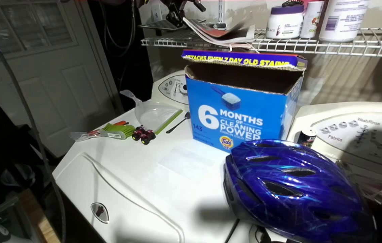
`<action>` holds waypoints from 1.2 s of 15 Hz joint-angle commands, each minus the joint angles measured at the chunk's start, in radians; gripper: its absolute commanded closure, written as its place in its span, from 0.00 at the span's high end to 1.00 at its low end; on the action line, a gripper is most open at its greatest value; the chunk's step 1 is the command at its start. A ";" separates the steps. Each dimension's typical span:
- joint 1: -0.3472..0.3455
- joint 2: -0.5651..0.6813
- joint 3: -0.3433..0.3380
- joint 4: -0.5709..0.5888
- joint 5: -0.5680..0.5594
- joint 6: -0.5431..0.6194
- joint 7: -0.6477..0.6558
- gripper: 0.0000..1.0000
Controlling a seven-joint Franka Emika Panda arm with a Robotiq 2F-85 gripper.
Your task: Put the magazine on the first bottom shelf
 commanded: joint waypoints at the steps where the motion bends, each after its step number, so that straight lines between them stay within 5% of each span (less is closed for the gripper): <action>1: 0.017 0.043 -0.024 0.090 0.047 -0.013 -0.046 0.98; 3: -0.006 0.044 0.007 0.090 0.044 -0.005 -0.037 1.00; 4: -0.007 0.047 0.007 0.091 0.042 -0.003 -0.031 0.71; 6: -0.014 0.051 0.011 0.095 0.054 0.004 -0.034 0.74; 16: -0.047 0.086 0.027 0.178 0.200 0.076 0.017 0.04; 18: -0.056 0.101 0.036 0.208 0.256 0.084 0.025 0.00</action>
